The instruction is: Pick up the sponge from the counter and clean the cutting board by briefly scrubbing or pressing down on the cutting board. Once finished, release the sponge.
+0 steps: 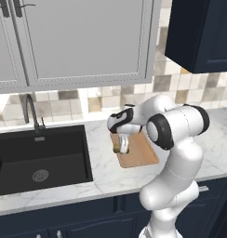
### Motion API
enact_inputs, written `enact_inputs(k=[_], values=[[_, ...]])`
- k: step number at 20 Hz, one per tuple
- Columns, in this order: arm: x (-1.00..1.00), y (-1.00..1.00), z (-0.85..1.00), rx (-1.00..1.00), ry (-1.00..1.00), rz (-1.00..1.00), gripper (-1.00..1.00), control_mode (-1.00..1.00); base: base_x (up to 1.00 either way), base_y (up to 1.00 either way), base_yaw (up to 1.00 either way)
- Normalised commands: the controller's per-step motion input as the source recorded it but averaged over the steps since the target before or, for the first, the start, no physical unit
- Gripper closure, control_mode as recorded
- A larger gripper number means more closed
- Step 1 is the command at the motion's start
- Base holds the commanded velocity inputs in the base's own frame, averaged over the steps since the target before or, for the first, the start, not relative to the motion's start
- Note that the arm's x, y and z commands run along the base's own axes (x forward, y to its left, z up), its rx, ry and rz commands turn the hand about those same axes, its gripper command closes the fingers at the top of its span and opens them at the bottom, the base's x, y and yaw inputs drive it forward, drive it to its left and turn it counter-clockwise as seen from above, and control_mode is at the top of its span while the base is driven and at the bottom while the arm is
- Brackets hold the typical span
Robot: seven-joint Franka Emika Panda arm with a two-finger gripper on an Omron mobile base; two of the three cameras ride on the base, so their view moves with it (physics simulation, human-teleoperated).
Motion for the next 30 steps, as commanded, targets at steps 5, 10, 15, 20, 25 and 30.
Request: enact_inputs(k=[5, 10, 15, 20, 25, 30], values=[[0.7, 0.0, -0.04, 0.05, -0.14, 0.0, 1.0, -1.0, 0.0, 0.0, 0.0], [0.78, 0.0, -0.01, 0.02, -0.01, 0.0, 1.0, -1.0, 0.0, 0.0, 0.0], [0.82, 0.0, 0.0, 0.0, 0.0, 0.0, 1.0, -1.0, 0.0, 0.0, 0.0], [0.8, -0.04, 0.0, 0.0, 0.0, 0.0, 1.0, -1.0, 0.0, 0.0, 0.0], [0.64, -0.2, -0.03, 0.0, 0.0, 0.0, 1.0, -1.0, 0.0, 0.0, 0.0], [0.38, -0.51, -0.04, 0.0, 0.0, 0.0, 1.0, -1.0, 0.0, 0.0, 0.0]])
